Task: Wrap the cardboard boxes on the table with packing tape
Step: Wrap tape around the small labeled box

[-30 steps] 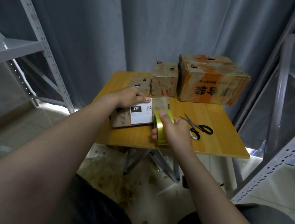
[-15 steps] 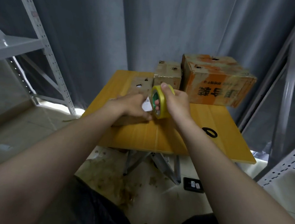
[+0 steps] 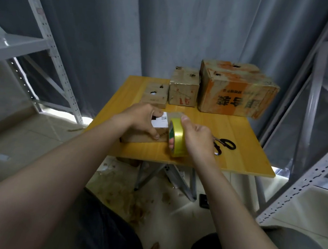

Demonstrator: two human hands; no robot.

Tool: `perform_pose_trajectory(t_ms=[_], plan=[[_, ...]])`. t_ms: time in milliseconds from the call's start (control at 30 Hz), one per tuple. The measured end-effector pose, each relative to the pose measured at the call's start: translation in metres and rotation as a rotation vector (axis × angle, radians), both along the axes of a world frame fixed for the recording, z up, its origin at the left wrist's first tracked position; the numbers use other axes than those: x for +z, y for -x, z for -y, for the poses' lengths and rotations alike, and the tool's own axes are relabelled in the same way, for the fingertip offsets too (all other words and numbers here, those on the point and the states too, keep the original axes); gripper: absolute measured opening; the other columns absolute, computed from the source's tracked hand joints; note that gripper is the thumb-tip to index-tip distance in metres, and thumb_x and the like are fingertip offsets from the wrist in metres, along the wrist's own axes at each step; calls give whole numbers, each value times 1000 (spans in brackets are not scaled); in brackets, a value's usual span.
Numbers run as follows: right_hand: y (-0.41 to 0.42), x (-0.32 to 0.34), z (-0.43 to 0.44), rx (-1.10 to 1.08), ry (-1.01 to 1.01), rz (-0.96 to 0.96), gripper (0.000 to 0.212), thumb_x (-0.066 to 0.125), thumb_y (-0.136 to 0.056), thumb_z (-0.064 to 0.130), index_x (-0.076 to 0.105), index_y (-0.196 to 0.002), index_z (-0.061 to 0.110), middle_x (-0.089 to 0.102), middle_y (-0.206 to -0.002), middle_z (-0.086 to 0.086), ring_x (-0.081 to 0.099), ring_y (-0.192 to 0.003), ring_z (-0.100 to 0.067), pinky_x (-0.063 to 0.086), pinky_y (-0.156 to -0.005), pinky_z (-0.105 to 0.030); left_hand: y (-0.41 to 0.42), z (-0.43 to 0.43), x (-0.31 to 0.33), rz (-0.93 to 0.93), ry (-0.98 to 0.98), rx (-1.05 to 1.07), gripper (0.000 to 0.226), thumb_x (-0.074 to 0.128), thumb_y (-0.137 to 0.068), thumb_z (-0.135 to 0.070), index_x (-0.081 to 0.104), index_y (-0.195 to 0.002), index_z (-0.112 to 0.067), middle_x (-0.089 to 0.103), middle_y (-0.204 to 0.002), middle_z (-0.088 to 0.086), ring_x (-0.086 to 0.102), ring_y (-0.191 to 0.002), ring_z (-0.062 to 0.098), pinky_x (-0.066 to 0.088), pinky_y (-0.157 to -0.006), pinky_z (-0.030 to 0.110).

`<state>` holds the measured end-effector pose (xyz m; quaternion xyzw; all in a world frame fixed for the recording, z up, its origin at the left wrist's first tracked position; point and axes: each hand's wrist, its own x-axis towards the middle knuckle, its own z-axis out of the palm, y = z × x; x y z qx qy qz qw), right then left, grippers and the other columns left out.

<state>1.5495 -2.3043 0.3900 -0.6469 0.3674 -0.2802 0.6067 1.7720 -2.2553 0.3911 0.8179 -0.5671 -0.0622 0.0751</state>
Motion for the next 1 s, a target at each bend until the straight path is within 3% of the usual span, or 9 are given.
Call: perform_pose_trajectory(t_ms=[300,433,567,633,733,900,1000], plan=[[37,-23,-41,-2,-116,-16,51,54,-104,49,71,-96,2,76,-69,-16,76,-61,-32,66,-69,-49,17,-20,3,-94,-43,-16,108,95,-59,-56,49,-154,-28,46,-158,-18,44,-144,14,39,-111,28],[44,-28,-53,8,-123,-8,44,57,-102,46,71,-95,5,76,-69,-13,77,-62,-28,64,-58,-36,22,-27,2,-129,-35,-36,108,97,-61,-50,49,-154,-26,44,-159,-20,42,-145,11,32,-102,20],[49,-32,-64,28,-113,-24,40,63,-98,47,66,-97,7,78,-74,-14,78,-71,-32,64,-80,-55,25,-33,-2,-162,-23,-35,108,98,-61,-46,48,-154,-25,42,-160,-20,39,-147,12,32,-109,22],[52,-33,-73,7,-57,-34,56,62,-93,54,65,-99,-1,77,-76,-17,78,-74,-36,62,-81,-61,26,-35,-4,-169,-24,-37,108,98,-60,-46,48,-154,-25,42,-160,-20,39,-147,13,33,-113,26],[54,-38,-82,-21,-27,-47,86,60,-76,69,62,-104,-12,72,-96,-32,73,-86,-48,58,-80,-69,25,-35,-5,-189,-35,-42,107,98,-61,-44,48,-154,-25,42,-161,-19,37,-149,15,33,-121,34],[59,-53,-88,-7,-36,-66,92,57,-74,72,64,-105,-14,68,-103,-36,68,-95,-56,55,-85,-71,22,-35,-7,-211,-24,-42,108,98,-61,-44,48,-154,-26,41,-160,-21,37,-149,14,31,-120,31],[60,-63,-90,-11,-42,-62,83,58,-87,65,63,-104,-16,67,-102,-38,67,-96,-56,54,-87,-69,23,-35,-9,-212,-26,-45,107,97,-62,-43,47,-155,-28,40,-161,-21,36,-150,15,31,-123,37]])
